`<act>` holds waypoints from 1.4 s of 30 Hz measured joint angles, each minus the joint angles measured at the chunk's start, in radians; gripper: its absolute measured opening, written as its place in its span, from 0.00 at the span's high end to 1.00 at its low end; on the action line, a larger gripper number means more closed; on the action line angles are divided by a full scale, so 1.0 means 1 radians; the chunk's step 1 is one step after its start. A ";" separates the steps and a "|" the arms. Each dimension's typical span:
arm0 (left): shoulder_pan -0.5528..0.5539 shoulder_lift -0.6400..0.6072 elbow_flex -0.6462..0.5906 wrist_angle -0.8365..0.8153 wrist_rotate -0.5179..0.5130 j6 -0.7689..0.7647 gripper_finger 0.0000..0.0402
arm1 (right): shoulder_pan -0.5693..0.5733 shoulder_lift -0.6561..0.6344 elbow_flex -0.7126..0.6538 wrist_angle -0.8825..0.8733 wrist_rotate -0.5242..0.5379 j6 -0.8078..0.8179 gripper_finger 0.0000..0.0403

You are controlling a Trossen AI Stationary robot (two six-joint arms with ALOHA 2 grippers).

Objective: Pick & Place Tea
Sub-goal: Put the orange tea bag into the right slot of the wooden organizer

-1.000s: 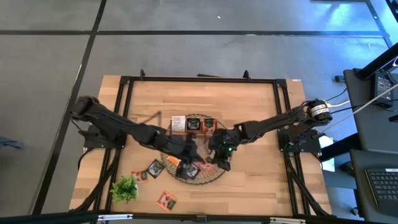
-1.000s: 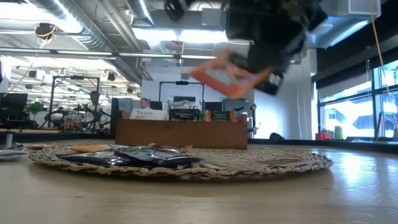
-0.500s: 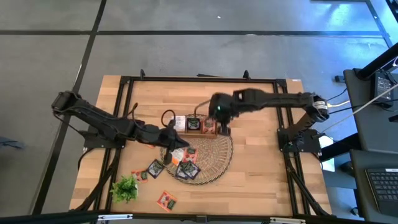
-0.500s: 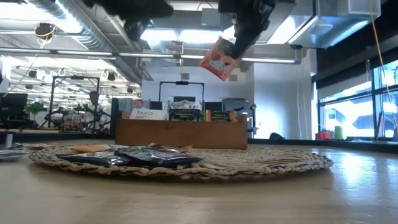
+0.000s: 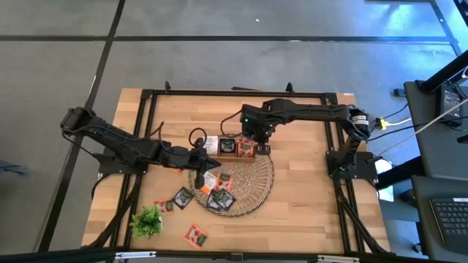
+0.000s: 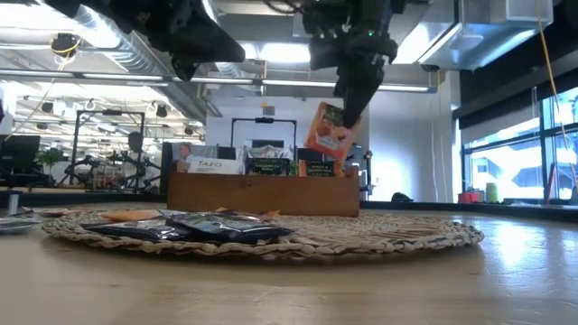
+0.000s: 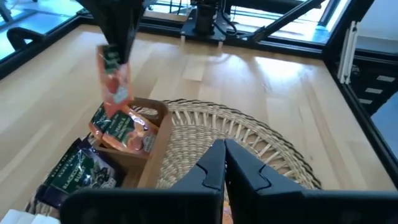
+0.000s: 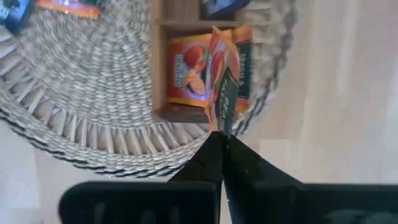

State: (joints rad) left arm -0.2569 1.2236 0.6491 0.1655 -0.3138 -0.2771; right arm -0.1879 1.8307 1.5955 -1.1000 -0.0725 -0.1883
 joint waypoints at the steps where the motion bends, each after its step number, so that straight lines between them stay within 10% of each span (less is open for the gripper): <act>1: 0.000 0.000 0.000 -0.006 0.000 0.000 1.00 | -0.002 0.011 0.000 -0.002 -0.007 -0.002 0.98; 42: 0.000 0.000 0.000 -0.012 -0.008 0.002 1.00 | 0.034 0.094 -0.002 0.034 -0.052 -0.004 0.98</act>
State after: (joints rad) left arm -0.2569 1.2240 0.6495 0.1532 -0.3214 -0.2752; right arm -0.1535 1.9243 1.5940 -1.0659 -0.1249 -0.1928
